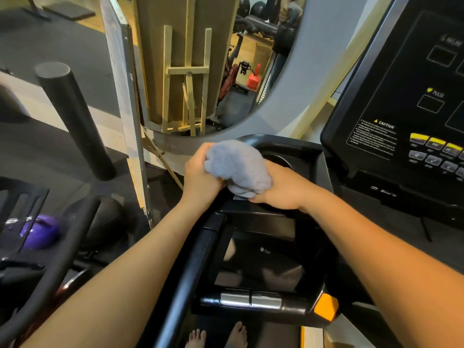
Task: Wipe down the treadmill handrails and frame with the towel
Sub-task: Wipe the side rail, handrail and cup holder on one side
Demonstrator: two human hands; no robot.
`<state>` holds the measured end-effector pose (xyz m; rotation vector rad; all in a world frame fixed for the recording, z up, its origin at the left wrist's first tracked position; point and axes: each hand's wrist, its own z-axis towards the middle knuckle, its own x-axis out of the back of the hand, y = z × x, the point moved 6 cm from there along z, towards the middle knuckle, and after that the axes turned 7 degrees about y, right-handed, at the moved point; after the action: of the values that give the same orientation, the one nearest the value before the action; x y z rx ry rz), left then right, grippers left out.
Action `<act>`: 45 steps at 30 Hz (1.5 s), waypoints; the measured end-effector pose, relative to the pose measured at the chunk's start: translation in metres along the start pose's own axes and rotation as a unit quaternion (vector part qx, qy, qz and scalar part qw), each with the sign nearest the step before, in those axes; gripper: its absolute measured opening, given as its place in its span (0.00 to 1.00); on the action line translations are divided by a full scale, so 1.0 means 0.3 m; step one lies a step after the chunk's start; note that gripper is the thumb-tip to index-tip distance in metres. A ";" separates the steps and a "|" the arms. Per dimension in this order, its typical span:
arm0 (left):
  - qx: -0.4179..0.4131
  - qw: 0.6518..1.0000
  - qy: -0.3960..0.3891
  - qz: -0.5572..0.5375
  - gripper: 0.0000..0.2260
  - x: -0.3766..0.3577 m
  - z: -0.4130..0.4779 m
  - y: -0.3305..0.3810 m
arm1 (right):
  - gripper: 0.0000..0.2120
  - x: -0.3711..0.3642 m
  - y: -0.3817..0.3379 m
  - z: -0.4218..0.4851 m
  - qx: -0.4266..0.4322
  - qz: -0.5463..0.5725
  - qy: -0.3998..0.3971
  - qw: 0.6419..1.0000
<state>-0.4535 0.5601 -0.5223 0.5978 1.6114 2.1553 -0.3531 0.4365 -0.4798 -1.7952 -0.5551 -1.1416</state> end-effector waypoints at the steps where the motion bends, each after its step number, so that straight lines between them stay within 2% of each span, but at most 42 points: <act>1: 0.021 0.999 0.025 -0.021 0.10 0.012 0.002 -0.003 | 0.18 -0.018 -0.017 0.016 0.003 -0.004 0.005 1.000; 3: 0.041 0.998 0.038 -0.032 0.11 0.017 0.004 -0.014 | 0.17 -0.035 -0.021 0.023 -0.004 0.003 0.026 1.000; 5: 0.023 0.999 0.011 -0.020 0.08 0.012 -0.009 -0.004 | 0.21 -0.039 -0.004 -0.007 -0.013 0.008 0.039 0.999; 7: -0.016 1.000 -0.023 0.008 0.10 0.008 -0.026 0.006 | 0.28 -0.017 0.026 -0.030 -0.013 -0.076 0.040 0.996; 9: -0.054 0.995 -0.060 0.063 0.11 -0.002 -0.038 0.017 | 0.25 0.048 0.074 -0.045 -0.031 -0.208 0.012 0.978; 11: -0.108 0.977 -0.113 0.142 0.09 -0.032 -0.055 0.033 | 0.19 0.119 0.133 -0.076 -0.071 -0.292 -0.048 0.952; 13: -0.170 0.950 -0.156 0.209 0.08 -0.061 -0.067 0.049 | 0.15 0.174 0.158 -0.122 -0.108 -0.316 -0.098 0.937; 15: -0.190 0.942 -0.166 0.220 0.12 -0.070 -0.070 0.054 | 0.15 0.194 0.134 -0.145 -0.093 -0.323 -0.102 0.936; 17: -0.176 0.953 -0.155 0.191 0.10 -0.063 -0.064 0.052 | 0.16 0.162 0.090 -0.157 -0.052 -0.299 -0.089 0.949; 19: -0.161 0.965 -0.115 0.171 0.07 -0.047 -0.051 0.035 | 0.22 0.079 0.039 -0.181 -0.009 -0.239 -0.064 0.969; 21: -0.147 0.971 -0.054 0.182 0.14 -0.017 -0.039 0.023 | 0.31 -0.037 -0.034 -0.210 0.048 -0.211 -0.022 0.976; 23: -0.114 0.975 0.011 0.191 0.27 0.021 -0.035 0.016 | 0.32 -0.116 -0.130 -0.216 0.096 -0.145 0.024 0.984; 24: -0.085 0.980 0.051 0.172 0.29 0.052 -0.034 0.011 | 0.29 -0.131 -0.158 -0.210 0.089 -0.111 0.038 0.989; 25: -0.054 0.986 0.084 0.134 0.27 0.078 -0.038 0.012 | 0.27 -0.135 -0.164 -0.202 0.067 -0.086 0.051 0.993; 26: -0.030 0.988 0.107 0.110 0.22 0.096 -0.046 0.006 | 0.27 -0.136 -0.135 -0.197 0.035 -0.083 0.051 0.995; 27: -0.047 0.985 0.112 0.125 0.17 0.103 -0.059 0.009 | 0.28 -0.127 -0.102 -0.199 0.007 -0.103 0.045 0.994; 29: -0.120 0.964 0.054 0.232 0.11 0.084 -0.089 0.025 | 0.28 -0.105 -0.030 -0.234 0.005 -0.151 0.059 0.987; 31: -0.191 0.928 -0.036 0.318 0.16 0.032 -0.125 0.037 | 0.24 -0.065 0.036 -0.298 0.036 -0.178 0.089 0.979; 35: -0.265 0.893 -0.185 0.314 0.29 -0.101 -0.219 0.095 | 0.17 0.038 0.209 -0.398 -0.011 -0.201 0.093 0.975; 38: -0.266 0.885 -0.239 0.298 0.36 -0.166 -0.259 0.106 | 0.14 0.093 0.222 -0.417 -0.034 -0.227 0.107 0.967; 42: -0.245 0.881 -0.303 0.267 0.44 -0.162 -0.246 0.099 | 0.15 0.013 0.162 -0.367 0.015 -0.290 0.114 0.950; 45: -0.196 0.905 -0.320 0.198 0.41 -0.118 -0.242 0.108 | 0.17 -0.079 0.082 -0.307 0.020 -0.244 0.162 0.956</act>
<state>-0.4652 0.4744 -0.5132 1.4024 0.7243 2.1190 -0.3890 0.3468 -0.4969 -1.4269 -0.8406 -1.7085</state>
